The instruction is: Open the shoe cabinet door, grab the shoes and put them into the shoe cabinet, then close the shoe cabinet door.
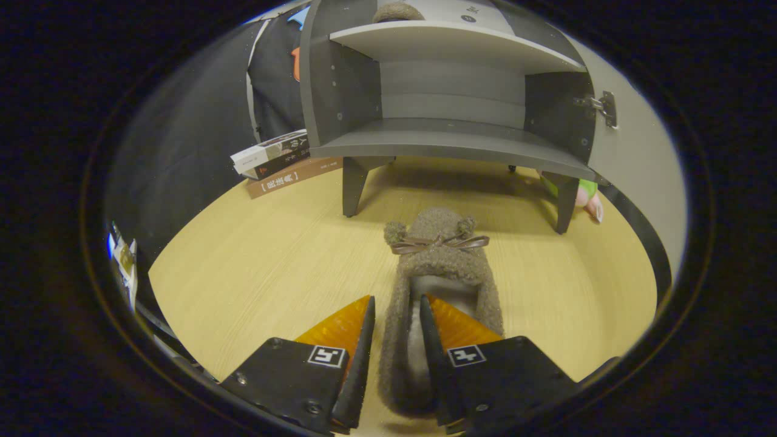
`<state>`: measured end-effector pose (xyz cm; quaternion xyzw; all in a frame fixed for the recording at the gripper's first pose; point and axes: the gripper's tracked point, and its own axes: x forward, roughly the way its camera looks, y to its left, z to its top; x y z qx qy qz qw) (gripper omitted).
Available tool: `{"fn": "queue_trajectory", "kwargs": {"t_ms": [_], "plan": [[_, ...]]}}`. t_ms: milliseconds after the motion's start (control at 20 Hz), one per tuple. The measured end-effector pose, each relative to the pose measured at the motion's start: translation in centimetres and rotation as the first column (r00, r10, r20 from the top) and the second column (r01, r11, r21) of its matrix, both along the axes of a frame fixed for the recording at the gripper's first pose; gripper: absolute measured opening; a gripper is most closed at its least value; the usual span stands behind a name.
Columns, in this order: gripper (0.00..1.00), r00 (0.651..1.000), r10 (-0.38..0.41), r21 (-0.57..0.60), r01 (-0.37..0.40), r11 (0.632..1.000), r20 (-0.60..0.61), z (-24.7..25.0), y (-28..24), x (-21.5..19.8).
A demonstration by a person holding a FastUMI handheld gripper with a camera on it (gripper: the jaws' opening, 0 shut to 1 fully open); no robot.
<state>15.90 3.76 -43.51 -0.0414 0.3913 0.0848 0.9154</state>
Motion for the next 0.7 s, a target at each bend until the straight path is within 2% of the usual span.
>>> {"fn": "queue_trajectory", "kwargs": {"t_ms": [50,100,200,500,700], "plan": [[0.39,1.000,-0.005,0.062,0.006,0.998,-0.009,0.2,0.3,-0.2],[0.15,1.000,-0.022,0.118,0.023,0.993,-0.010,0.3,0.3,-0.2],[0.11,0.999,-0.036,0.210,0.039,0.977,-0.019,0.9,0.4,-0.5],[0.10,0.998,-0.026,0.164,0.018,0.986,0.050,4.7,-2.0,-1.6],[0.10,0.997,0.008,0.292,-0.030,0.956,0.076,9.9,-0.6,-3.1]]}}
